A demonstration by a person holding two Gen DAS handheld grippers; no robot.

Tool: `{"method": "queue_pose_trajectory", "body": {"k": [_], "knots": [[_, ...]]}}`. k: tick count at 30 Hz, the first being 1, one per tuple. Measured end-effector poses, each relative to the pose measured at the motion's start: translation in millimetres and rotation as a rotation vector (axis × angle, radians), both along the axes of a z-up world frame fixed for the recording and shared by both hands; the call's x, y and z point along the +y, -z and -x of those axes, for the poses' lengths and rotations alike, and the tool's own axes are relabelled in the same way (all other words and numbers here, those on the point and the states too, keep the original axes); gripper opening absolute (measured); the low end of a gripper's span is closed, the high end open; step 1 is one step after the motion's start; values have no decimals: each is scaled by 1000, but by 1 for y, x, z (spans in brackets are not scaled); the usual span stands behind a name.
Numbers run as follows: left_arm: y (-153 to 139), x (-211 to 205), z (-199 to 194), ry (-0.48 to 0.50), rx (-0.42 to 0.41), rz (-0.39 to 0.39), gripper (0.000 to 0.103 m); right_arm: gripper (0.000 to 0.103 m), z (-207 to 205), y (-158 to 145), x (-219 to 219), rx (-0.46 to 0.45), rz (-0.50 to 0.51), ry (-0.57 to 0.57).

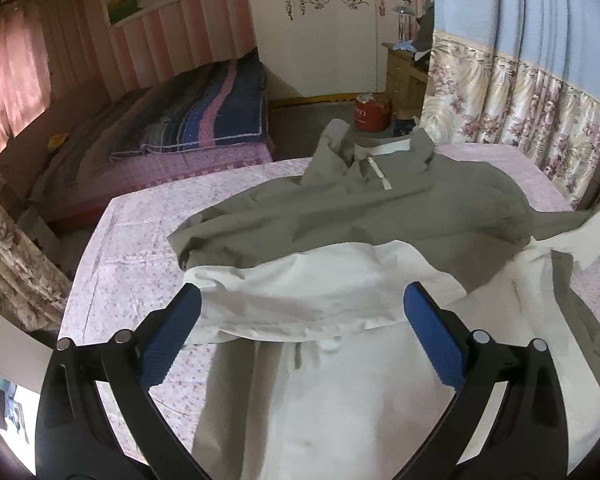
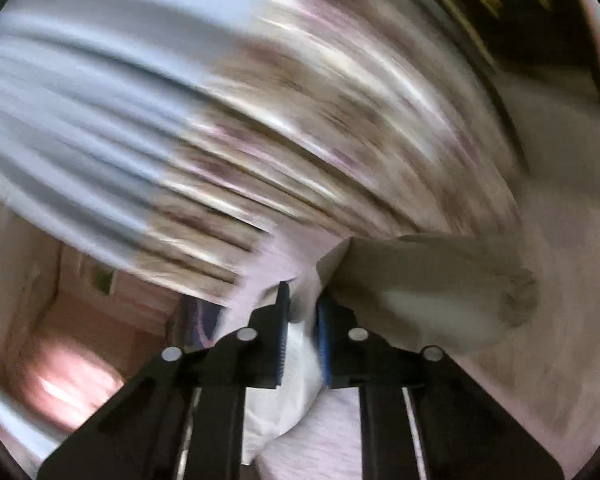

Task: Fold large clothes

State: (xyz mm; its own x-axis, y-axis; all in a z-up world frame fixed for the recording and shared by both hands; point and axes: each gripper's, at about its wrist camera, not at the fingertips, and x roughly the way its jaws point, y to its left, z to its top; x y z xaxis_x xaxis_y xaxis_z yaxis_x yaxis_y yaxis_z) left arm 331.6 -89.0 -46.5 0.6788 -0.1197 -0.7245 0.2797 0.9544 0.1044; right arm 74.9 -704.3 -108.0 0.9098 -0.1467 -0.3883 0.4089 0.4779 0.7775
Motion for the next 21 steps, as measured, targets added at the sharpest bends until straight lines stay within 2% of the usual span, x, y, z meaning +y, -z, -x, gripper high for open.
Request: {"method": "queue_pose_trajectory", "body": {"k": [2, 3, 5, 11, 13, 15, 19, 21], "knots": [[-1, 5, -2, -11, -15, 5, 100, 9, -2, -42, 15, -31, 134, -29], [-1, 7, -3, -14, -18, 9, 100, 6, -10, -57, 23, -1, 191, -39], [1, 13, -6, -20, -18, 25, 100, 6, -25, -63, 28, 67, 226, -44], [11, 34, -13, -46, 0, 32, 100, 3, -48, -47, 21, 112, 144, -28], [11, 43, -13, -59, -8, 29, 100, 3, -59, -48, 29, 131, 159, -40], [9, 55, -15, -77, -15, 40, 100, 3, -75, -63, 47, 129, 204, -81], [2, 72, -22, -113, -15, 85, 100, 3, -122, -129, 110, 66, 365, -233], [-3, 79, -23, -121, -22, 112, 100, 2, -149, -178, 160, -14, 466, -353]]}}
